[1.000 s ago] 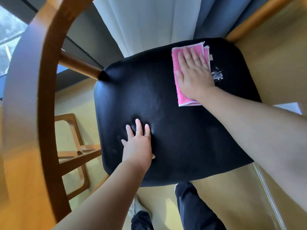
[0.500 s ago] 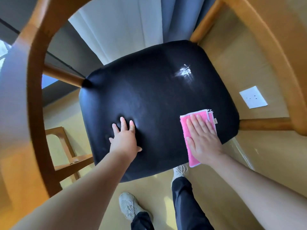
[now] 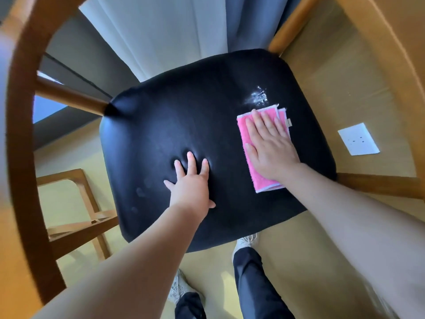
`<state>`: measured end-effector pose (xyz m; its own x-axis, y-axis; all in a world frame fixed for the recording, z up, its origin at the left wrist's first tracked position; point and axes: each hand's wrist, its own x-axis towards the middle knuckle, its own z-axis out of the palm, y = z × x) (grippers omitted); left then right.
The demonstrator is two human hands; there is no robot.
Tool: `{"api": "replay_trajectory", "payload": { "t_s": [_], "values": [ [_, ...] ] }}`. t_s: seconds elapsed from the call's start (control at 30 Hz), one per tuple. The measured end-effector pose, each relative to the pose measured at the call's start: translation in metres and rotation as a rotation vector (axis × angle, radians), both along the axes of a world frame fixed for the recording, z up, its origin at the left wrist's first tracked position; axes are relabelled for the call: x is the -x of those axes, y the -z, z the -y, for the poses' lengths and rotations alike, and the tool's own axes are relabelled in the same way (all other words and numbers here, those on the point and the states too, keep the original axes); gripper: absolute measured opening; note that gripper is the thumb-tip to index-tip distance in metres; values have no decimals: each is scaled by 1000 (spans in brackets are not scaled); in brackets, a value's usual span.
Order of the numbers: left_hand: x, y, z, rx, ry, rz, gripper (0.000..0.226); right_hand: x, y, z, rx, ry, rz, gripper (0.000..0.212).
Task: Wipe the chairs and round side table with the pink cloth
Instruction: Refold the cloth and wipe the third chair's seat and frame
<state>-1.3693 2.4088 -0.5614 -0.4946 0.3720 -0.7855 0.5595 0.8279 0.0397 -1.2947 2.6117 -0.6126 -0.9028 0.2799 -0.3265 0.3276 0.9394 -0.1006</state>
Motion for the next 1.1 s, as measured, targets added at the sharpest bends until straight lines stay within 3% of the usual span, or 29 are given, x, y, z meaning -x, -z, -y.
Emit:
{"api": "replay_trajectory", "payload": {
  "t_s": [0.27, 0.57, 0.73, 1.1],
  "values": [
    [-2, 2, -5, 56, 34, -13, 105, 108, 0, -48, -48, -138, -10, 67],
    [-2, 5, -5, 70, 23, -2, 104, 185, 1, -71, -29, -26, -91, 60],
    [-1, 4, -6, 74, 16, 11, 103, 139, 4, -66, -38, 65, -103, 64],
    [2, 1, -10, 95, 34, 6, 108, -89, -7, -1, -38, 249, 38, 65]
  ]
}}
